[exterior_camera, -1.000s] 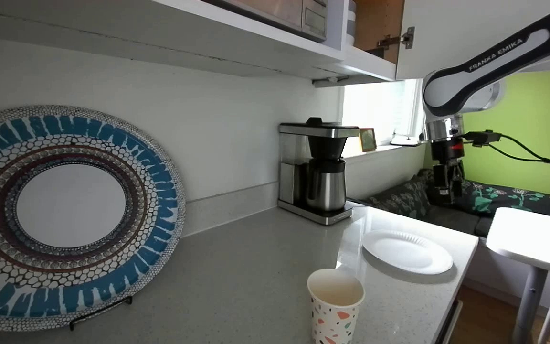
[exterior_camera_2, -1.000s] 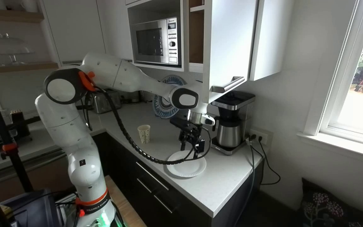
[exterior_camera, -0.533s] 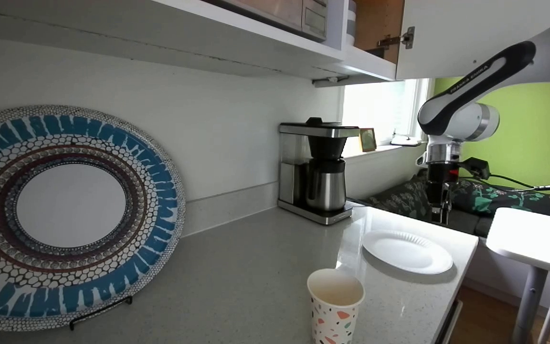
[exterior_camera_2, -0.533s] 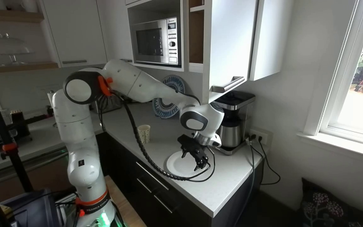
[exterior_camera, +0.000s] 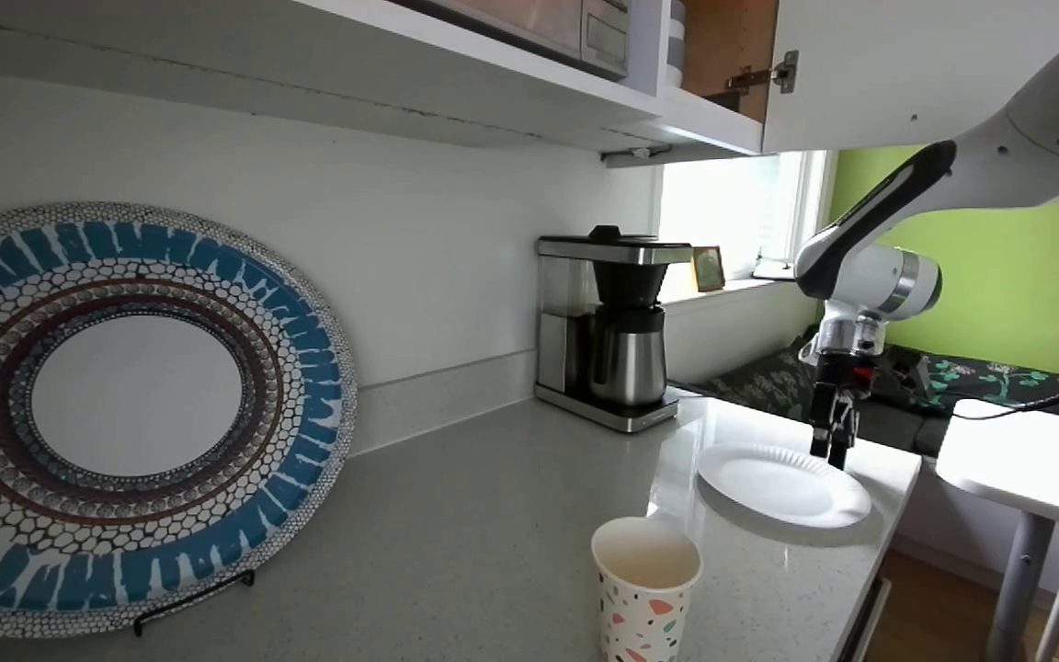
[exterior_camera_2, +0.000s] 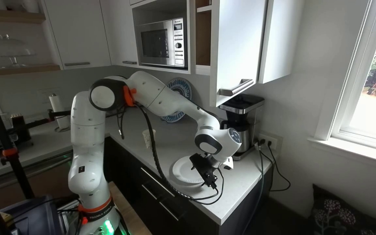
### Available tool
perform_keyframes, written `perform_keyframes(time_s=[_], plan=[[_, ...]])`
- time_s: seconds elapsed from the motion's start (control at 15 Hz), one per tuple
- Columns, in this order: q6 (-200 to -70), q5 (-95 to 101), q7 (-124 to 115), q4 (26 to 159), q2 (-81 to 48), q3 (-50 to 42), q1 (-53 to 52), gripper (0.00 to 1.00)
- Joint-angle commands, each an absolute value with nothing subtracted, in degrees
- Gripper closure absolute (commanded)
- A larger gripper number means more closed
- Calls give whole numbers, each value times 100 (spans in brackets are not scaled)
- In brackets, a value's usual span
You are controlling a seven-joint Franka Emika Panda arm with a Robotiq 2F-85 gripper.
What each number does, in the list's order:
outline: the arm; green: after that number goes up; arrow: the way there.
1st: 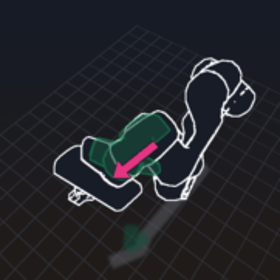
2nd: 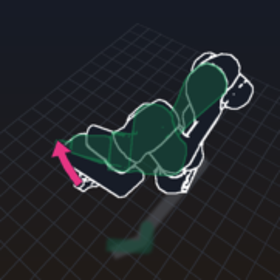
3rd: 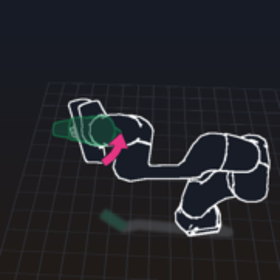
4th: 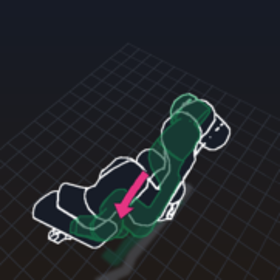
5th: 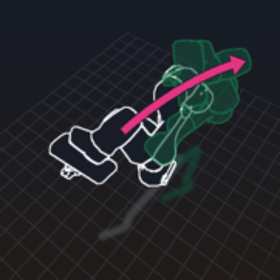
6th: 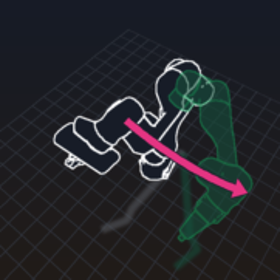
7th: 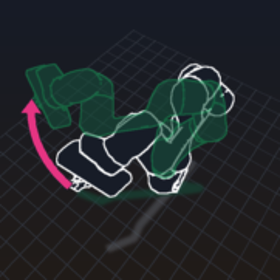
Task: Put the white plate into the cupboard
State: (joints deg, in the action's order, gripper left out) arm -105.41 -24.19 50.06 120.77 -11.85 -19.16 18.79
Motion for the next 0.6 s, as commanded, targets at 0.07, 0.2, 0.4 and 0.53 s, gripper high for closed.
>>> perform_keyframes(time_s=[0.07, 0.2, 0.4, 0.53], plan=[[-10163, -2776, 5095, 11708, -1566, -1734, 2262, 0], [-9945, -2989, 5063, 11583, -1668, -1685, 2360, 0], [-9640, -3210, 4989, 11403, -1841, -1626, 2449, 35], [-9595, -3288, 4908, 11326, -1935, -1603, 2479, 50]])
